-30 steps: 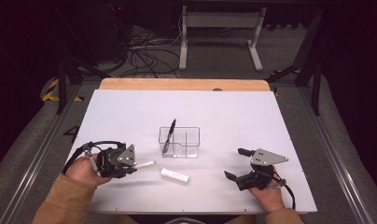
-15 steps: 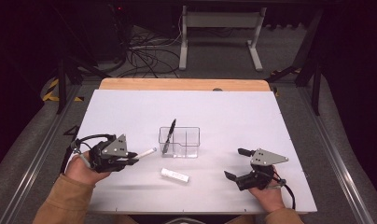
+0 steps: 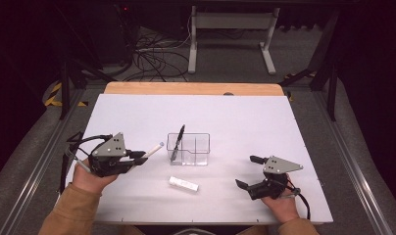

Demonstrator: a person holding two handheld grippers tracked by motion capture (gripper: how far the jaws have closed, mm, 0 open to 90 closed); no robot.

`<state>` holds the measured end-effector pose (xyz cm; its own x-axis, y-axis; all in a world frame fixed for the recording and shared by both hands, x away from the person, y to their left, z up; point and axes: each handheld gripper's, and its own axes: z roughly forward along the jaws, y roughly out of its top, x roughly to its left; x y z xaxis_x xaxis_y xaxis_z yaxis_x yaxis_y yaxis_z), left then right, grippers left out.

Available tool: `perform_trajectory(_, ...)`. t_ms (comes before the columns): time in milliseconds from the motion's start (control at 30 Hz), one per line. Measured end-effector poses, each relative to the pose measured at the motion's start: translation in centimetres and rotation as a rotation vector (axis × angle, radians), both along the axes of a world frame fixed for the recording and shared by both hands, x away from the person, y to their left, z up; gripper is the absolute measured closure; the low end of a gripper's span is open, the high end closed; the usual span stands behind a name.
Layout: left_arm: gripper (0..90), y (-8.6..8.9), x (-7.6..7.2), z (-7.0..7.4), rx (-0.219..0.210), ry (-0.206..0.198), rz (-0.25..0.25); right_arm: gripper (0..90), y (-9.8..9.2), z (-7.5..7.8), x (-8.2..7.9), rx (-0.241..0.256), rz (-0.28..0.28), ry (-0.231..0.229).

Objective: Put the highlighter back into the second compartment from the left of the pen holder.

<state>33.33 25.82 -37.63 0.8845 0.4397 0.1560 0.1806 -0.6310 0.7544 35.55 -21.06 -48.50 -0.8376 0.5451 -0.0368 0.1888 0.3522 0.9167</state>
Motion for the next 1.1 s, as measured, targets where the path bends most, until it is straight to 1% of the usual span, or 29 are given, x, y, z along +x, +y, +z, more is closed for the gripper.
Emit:
perform_trajectory(33,78.7,0.0,0.1,0.0,-0.012,0.007,-0.001,1.7,0.0,0.0,0.0,0.000,0.000,0.001)
perform_trajectory(100,78.7,0.0,0.2,0.1,-0.055,0.015,0.003,1.7,0.0,0.0,0.0,-0.001,-0.001,0.000)
perform_trajectory(167,78.6,0.1,0.3,0.2,-0.086,0.028,0.008,1.6,0.0,0.0,0.0,-0.001,-0.002,0.001)
perform_trajectory(333,78.6,0.2,0.8,0.4,-0.177,0.046,0.014,1.7,0.0,0.0,0.0,-0.001,-0.004,0.002)
perform_trajectory(567,78.6,0.0,1.2,0.8,-0.295,0.050,0.006,1.6,-0.1,0.0,0.1,-0.001,-0.007,0.001)
perform_trajectory(600,78.6,-0.1,1.3,0.9,-0.304,0.045,0.000,1.7,-0.1,0.0,0.1,-0.001,-0.008,0.002)
perform_trajectory(633,78.6,-0.3,1.3,0.9,-0.317,0.052,0.003,1.6,-0.1,0.0,0.1,-0.001,-0.008,0.001)
perform_trajectory(767,78.6,-0.8,1.6,1.0,-0.364,0.039,-0.003,1.7,0.0,0.0,0.1,0.001,-0.009,0.005)
perform_trajectory(833,78.6,-1.1,1.7,1.1,-0.383,0.043,-0.015,1.7,0.0,0.0,0.1,-0.001,-0.008,0.003)
perform_trajectory(1100,78.5,-2.9,2.3,1.5,-0.412,0.024,-0.033,1.7,0.0,0.0,0.1,0.000,-0.008,0.003)
